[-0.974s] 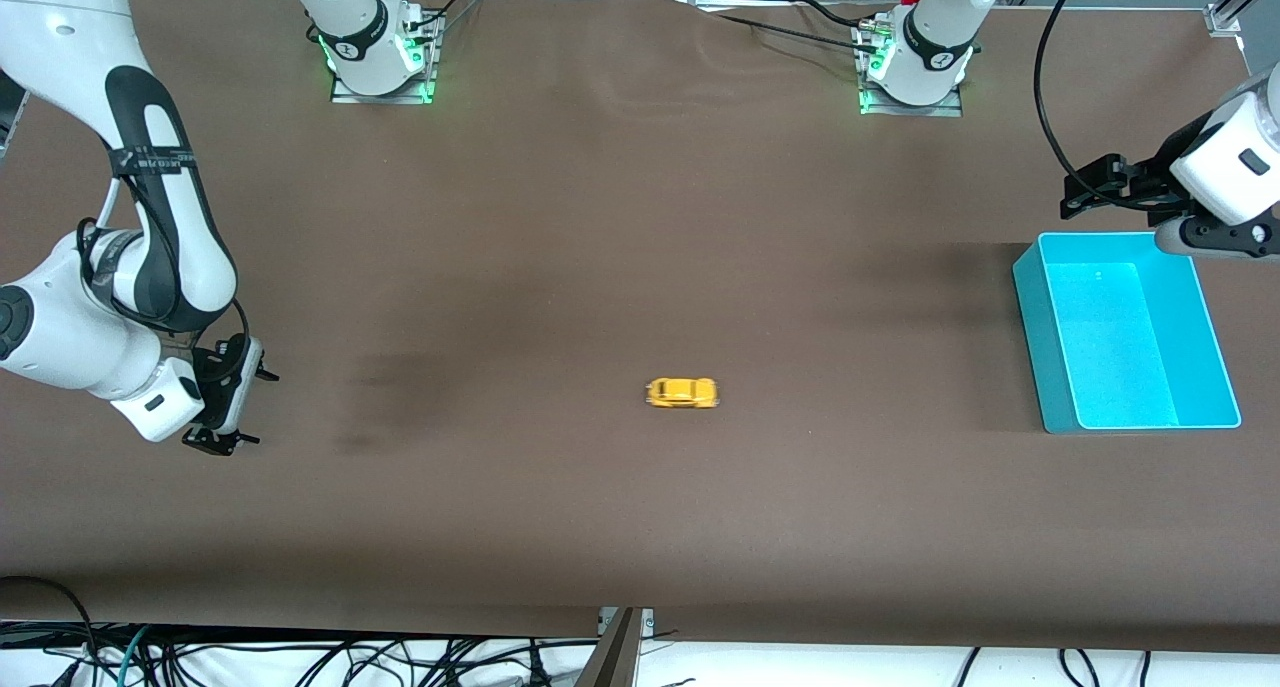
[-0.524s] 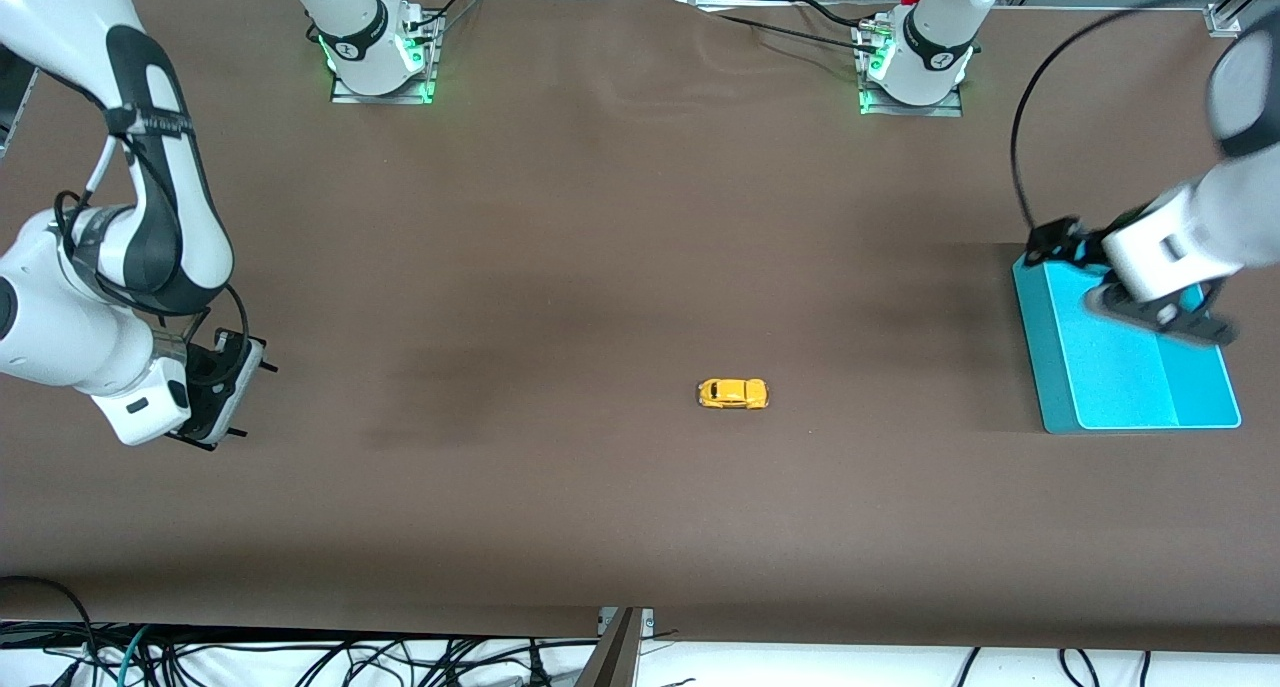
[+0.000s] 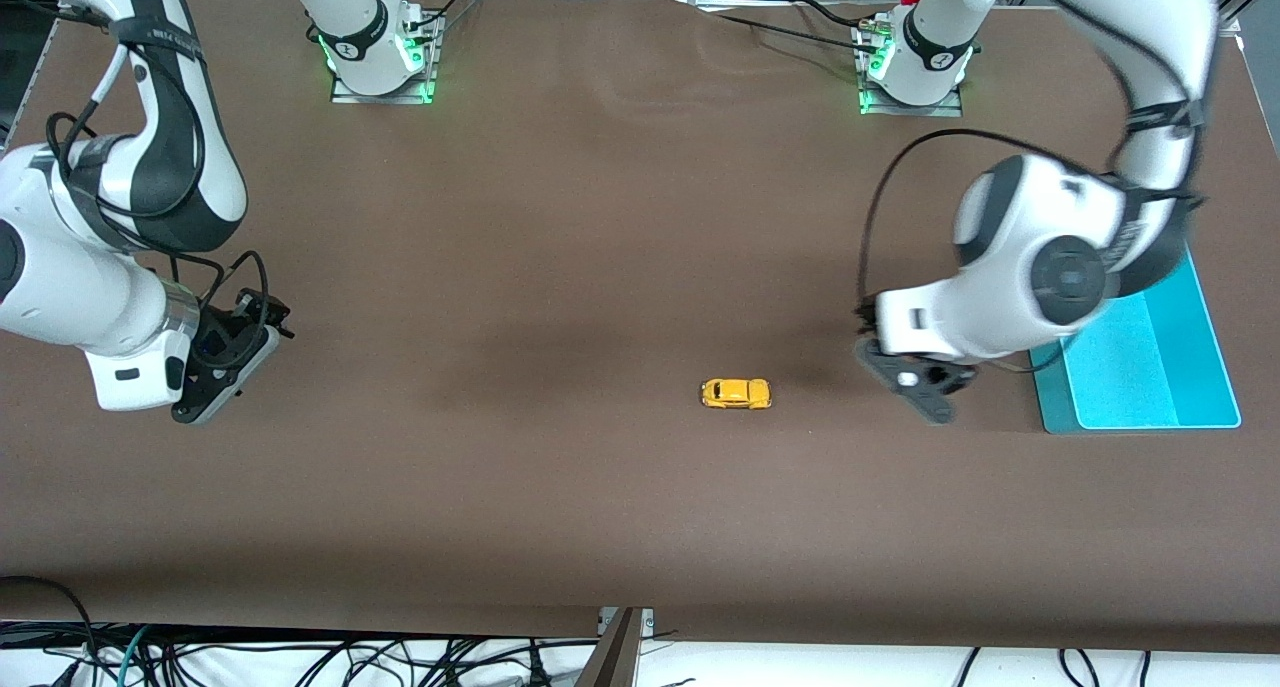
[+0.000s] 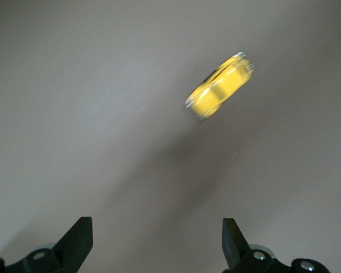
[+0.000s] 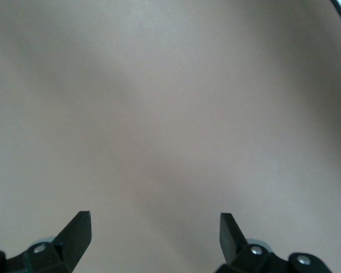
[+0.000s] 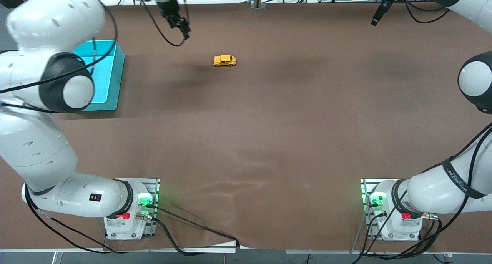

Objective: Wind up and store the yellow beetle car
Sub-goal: 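Reach the left gripper to the car while the right gripper withdraws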

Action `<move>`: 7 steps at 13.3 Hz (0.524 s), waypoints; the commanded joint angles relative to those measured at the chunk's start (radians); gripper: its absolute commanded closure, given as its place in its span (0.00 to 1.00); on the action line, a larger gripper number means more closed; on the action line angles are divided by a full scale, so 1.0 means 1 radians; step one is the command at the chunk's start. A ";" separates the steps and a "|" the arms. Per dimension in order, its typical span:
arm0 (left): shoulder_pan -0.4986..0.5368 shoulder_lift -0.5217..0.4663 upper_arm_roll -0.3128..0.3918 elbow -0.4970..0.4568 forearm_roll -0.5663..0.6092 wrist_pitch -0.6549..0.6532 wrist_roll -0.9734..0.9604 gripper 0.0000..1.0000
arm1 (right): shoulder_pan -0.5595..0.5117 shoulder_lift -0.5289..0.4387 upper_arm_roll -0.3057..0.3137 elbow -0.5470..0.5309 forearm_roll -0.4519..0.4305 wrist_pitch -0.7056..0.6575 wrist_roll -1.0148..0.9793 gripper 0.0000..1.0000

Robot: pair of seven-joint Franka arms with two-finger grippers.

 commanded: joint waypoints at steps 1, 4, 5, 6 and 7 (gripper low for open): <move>-0.075 0.181 0.015 0.215 -0.005 0.019 0.132 0.00 | 0.003 -0.011 0.000 0.091 -0.011 -0.145 0.174 0.00; -0.097 0.281 0.015 0.242 -0.012 0.191 0.330 0.00 | 0.017 -0.057 0.003 0.093 -0.010 -0.188 0.267 0.00; -0.097 0.312 0.013 0.243 -0.012 0.231 0.406 0.00 | 0.027 -0.065 0.002 0.093 -0.011 -0.199 0.270 0.00; -0.098 0.341 0.013 0.240 -0.012 0.272 0.483 0.00 | 0.032 -0.080 0.003 0.093 -0.018 -0.199 0.282 0.00; -0.103 0.364 0.013 0.239 -0.012 0.294 0.523 0.00 | 0.034 -0.097 0.011 0.093 -0.027 -0.202 0.333 0.00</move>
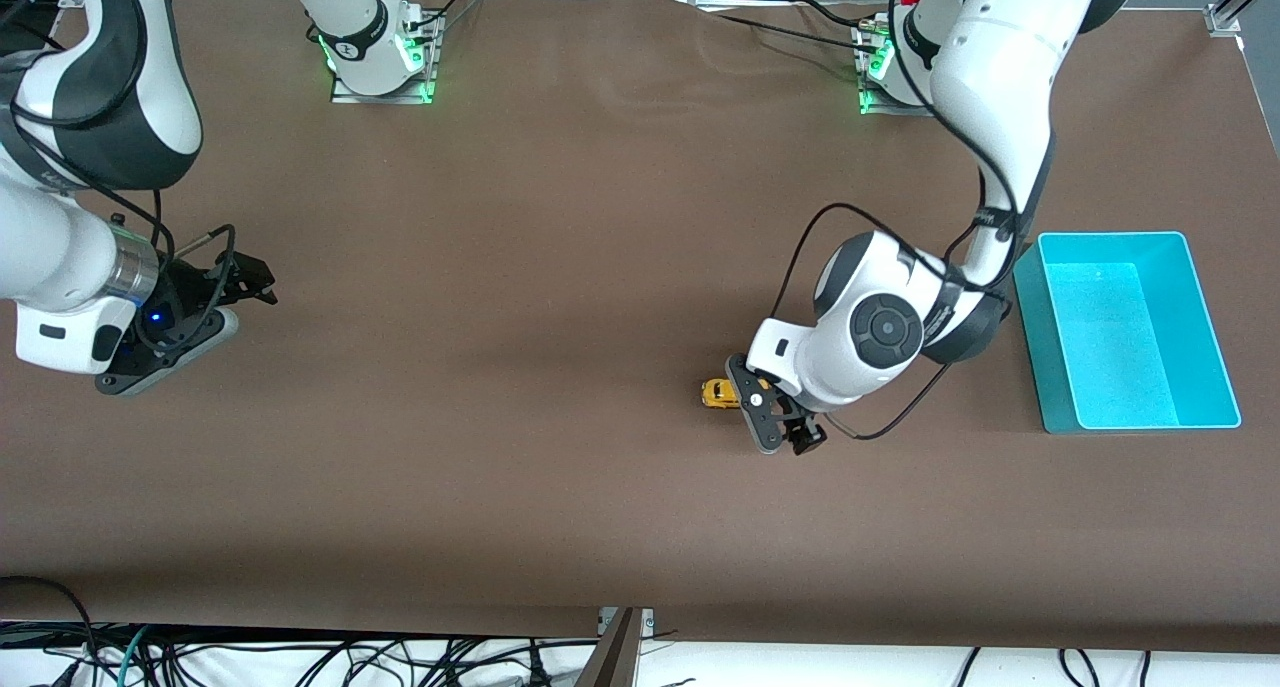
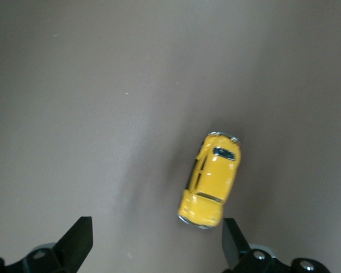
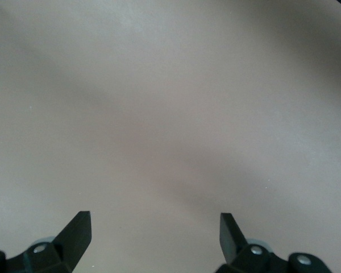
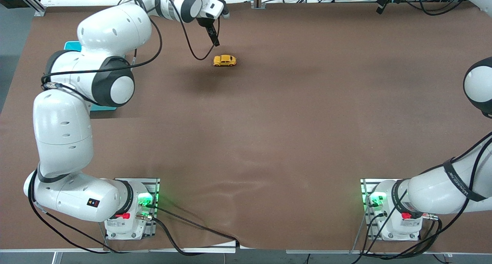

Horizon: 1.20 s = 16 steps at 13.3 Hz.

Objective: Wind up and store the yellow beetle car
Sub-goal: 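Grasp the yellow car with the left gripper and lift it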

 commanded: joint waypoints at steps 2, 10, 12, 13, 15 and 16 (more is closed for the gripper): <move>-0.023 0.092 0.006 0.049 -0.010 0.036 0.140 0.00 | 0.010 -0.056 0.043 0.000 -0.080 -0.070 0.157 0.00; -0.061 0.089 0.000 -0.007 0.001 0.033 0.142 0.00 | -0.007 -0.151 0.048 -0.009 -0.177 -0.045 0.172 0.00; -0.067 0.091 0.001 -0.023 0.005 0.036 0.142 0.00 | -0.022 -0.159 0.049 -0.023 -0.167 -0.051 0.248 0.00; -0.079 0.091 0.001 -0.023 0.007 0.037 0.142 0.01 | -0.024 -0.166 0.049 -0.032 -0.145 -0.057 0.278 0.00; -0.082 0.091 0.001 -0.026 0.039 0.037 0.142 0.46 | -0.057 -0.174 0.048 -0.042 -0.080 -0.073 0.296 0.00; -0.082 0.091 0.000 -0.026 0.048 0.036 0.142 0.69 | -0.074 -0.176 0.048 -0.043 -0.059 -0.074 0.296 0.00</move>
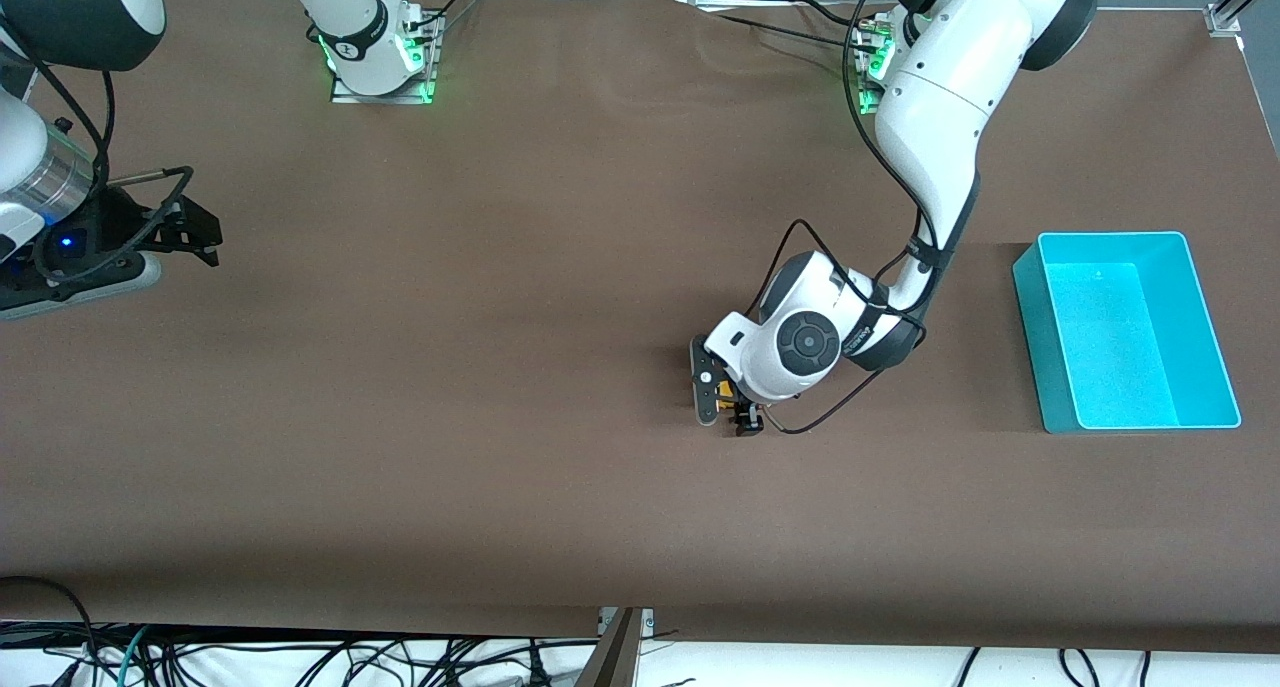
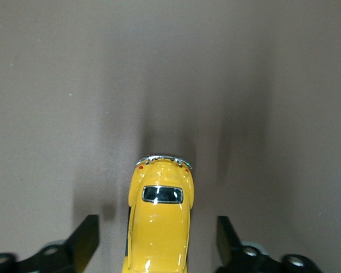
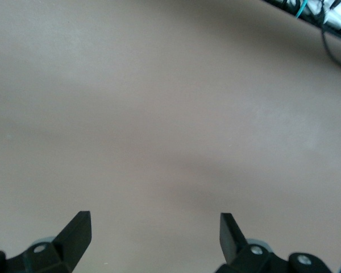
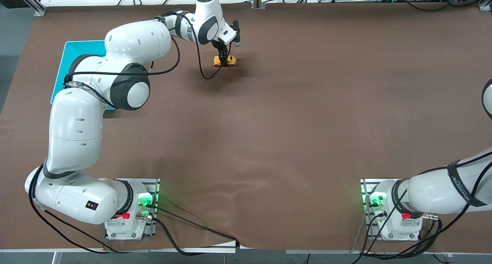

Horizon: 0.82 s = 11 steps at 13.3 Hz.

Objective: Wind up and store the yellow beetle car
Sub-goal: 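Grasp the yellow car with the left gripper and lift it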

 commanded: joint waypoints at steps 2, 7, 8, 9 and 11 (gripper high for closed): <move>0.000 -0.010 0.005 -0.005 0.031 -0.018 0.020 0.82 | -0.048 -0.050 0.009 -0.037 0.048 -0.022 0.023 0.00; 0.067 -0.173 0.013 0.000 0.025 -0.358 0.015 0.82 | -0.051 -0.050 0.003 -0.037 0.090 -0.036 0.078 0.00; 0.119 -0.212 0.013 0.000 0.028 -0.445 0.017 0.82 | -0.051 -0.050 0.001 -0.037 0.094 -0.038 0.099 0.00; 0.159 -0.254 0.014 -0.003 0.031 -0.533 0.017 0.82 | -0.051 -0.049 0.001 -0.035 0.099 -0.048 0.115 0.00; 0.236 -0.321 0.019 -0.003 0.060 -0.695 0.018 0.82 | -0.050 -0.038 0.000 -0.029 0.099 -0.051 0.115 0.00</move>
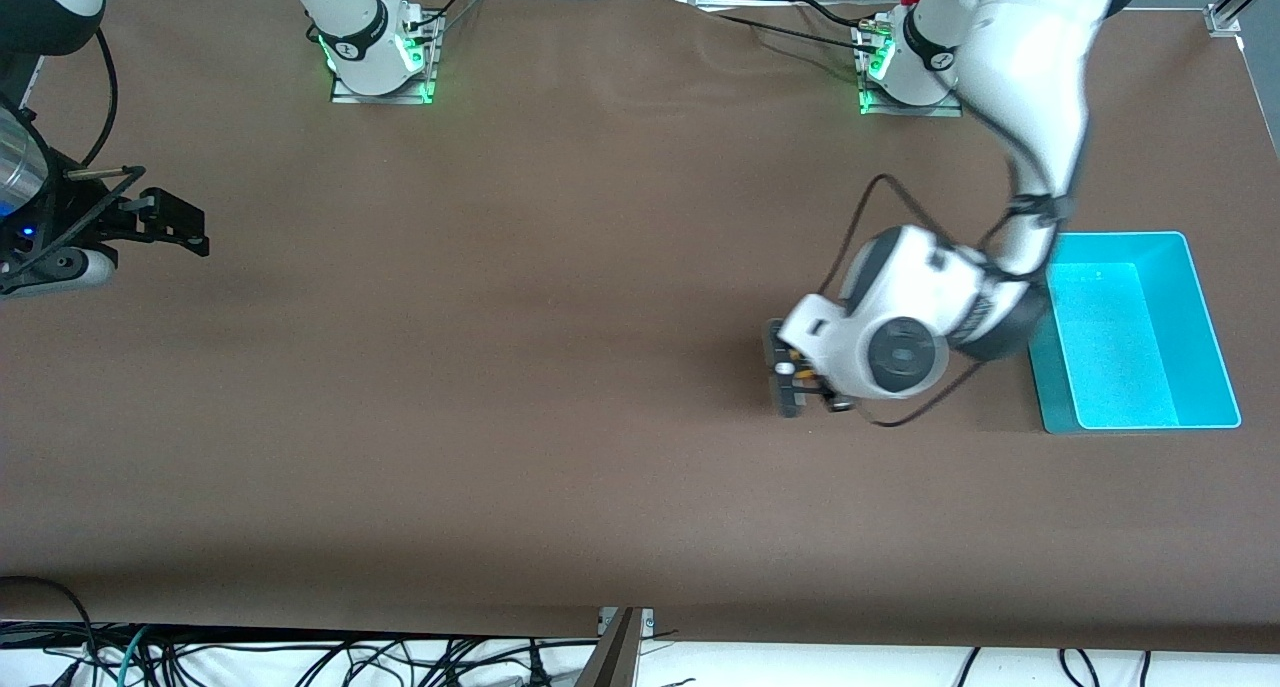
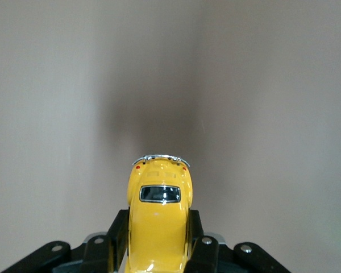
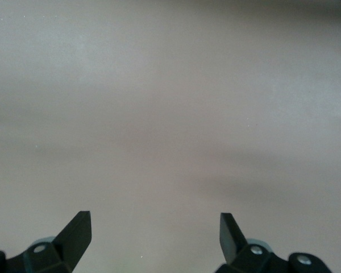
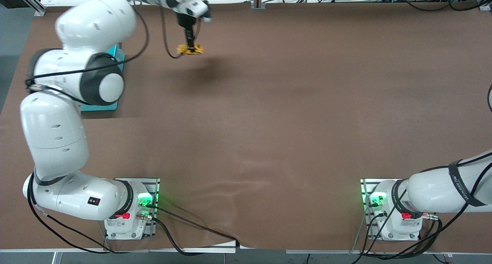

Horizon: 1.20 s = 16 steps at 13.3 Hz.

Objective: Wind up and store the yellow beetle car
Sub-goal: 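Carry the car into the blue bin and open the left gripper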

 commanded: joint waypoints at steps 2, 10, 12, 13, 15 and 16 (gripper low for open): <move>0.106 -0.136 -0.010 -0.042 0.121 -0.243 0.093 0.83 | -0.009 -0.019 -0.001 -0.021 0.018 -0.010 0.010 0.00; 0.480 -0.384 -0.014 -0.480 0.224 -0.093 0.506 0.90 | -0.009 -0.012 0.000 -0.021 0.019 -0.010 0.010 0.00; 0.555 -0.391 -0.014 -0.554 0.248 0.061 0.579 0.93 | -0.008 -0.012 0.000 -0.021 0.019 -0.010 0.010 0.00; 0.589 -0.385 -0.014 -0.582 0.264 0.125 0.603 0.93 | -0.008 -0.012 0.000 -0.021 0.019 -0.010 0.010 0.00; 0.638 -0.383 -0.014 -0.663 0.264 0.253 0.610 0.93 | -0.008 -0.012 0.000 -0.021 0.021 -0.010 0.010 0.00; 0.676 -0.382 -0.016 -0.709 0.264 0.303 0.630 0.92 | -0.008 -0.012 0.000 -0.021 0.021 -0.010 0.010 0.00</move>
